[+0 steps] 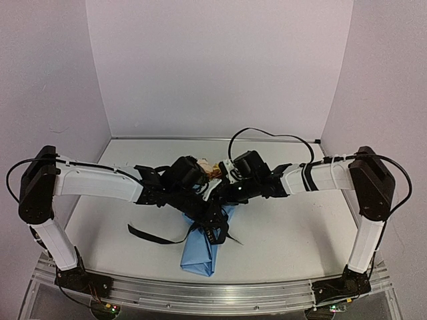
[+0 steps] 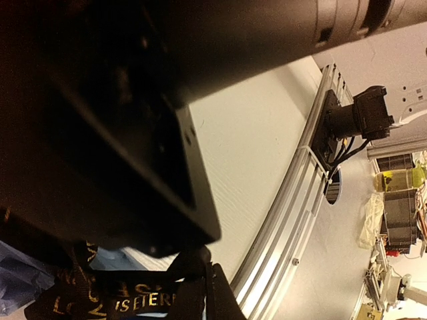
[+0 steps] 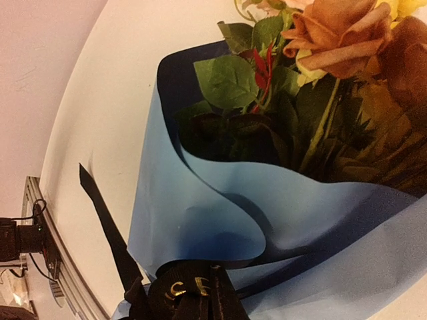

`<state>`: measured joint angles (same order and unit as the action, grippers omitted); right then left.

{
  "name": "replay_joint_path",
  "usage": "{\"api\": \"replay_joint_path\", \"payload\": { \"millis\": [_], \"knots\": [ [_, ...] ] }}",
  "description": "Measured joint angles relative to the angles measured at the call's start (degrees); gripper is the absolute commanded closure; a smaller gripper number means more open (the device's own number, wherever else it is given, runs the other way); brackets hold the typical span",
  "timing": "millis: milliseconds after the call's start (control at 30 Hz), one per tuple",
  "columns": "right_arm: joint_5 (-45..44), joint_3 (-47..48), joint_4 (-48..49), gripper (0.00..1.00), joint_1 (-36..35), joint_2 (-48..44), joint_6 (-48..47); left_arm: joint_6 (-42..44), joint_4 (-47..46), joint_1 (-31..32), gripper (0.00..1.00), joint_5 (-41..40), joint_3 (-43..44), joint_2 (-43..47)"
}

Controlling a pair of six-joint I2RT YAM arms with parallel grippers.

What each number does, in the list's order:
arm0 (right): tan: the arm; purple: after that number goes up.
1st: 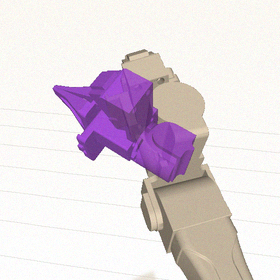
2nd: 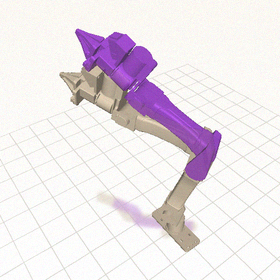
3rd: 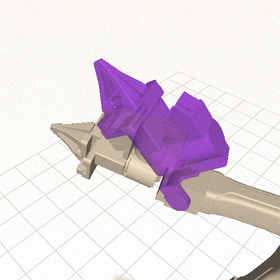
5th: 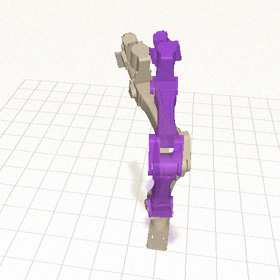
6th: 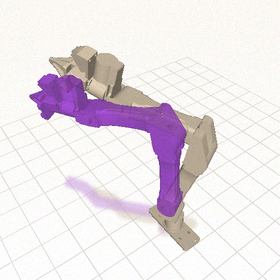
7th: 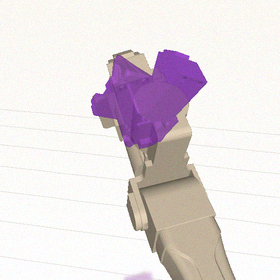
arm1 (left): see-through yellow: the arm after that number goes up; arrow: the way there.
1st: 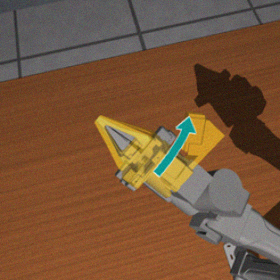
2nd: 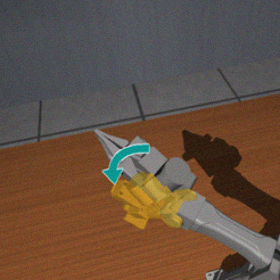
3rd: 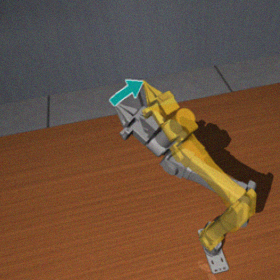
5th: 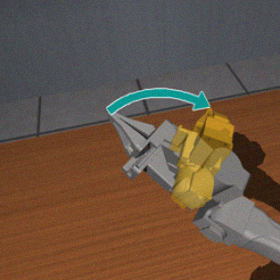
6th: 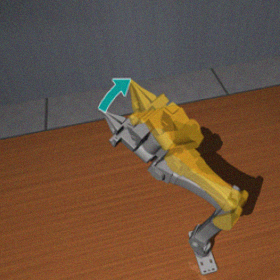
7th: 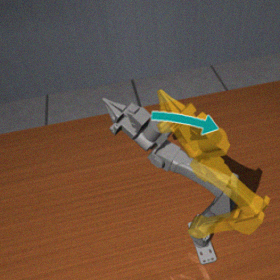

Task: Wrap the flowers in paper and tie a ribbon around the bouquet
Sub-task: Cross the half-tied ribbon over the folded bouquet.

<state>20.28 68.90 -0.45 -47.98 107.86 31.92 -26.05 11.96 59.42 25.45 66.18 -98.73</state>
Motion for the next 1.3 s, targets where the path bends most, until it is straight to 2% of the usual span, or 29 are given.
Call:
{"api": "replay_joint_path", "payload": {
  "millis": [167, 367, 533, 633, 733, 900, 1300],
  "knots": [
    [3.86, 0.00, 0.41, 1.00, -0.30, 0.03, 0.64, -0.95, -2.56, 0.47, 0.63, -0.59, -0.44, 0.25],
    [6.53, 0.00, 1.70, 1.00, -0.58, 0.03, 1.00, -0.82, -4.18, 0.52, 0.53, -0.53, -4.96, 6.34],
    [7.74, 0.00, 3.65, 1.00, -0.58, 0.05, 1.33, 0.79, -5.16, 0.51, 0.54, -1.02, -7.77, 12.81],
    [8.16, 0.00, 4.26, 1.00, -0.58, 0.09, 1.31, 1.63, -5.53, -0.10, 0.59, -3.58, -9.45, 16.04],
    [8.99, 0.00, 4.64, 1.00, -0.58, 0.37, 1.29, 2.54, -5.42, -3.69, 0.64, -5.10, -11.03, 17.63],
    [10.27, 0.00, 5.06, 1.00, -0.58, 1.06, 1.31, 5.00, -4.32, -8.85, 0.64, -6.72, -11.44, 14.57],
    [10.97, 0.00, 5.20, 1.00, -0.84, 1.06, 1.33, 7.15, -3.04, -8.57, 0.63, -7.36, -10.44, 6.64]
  ]
}}
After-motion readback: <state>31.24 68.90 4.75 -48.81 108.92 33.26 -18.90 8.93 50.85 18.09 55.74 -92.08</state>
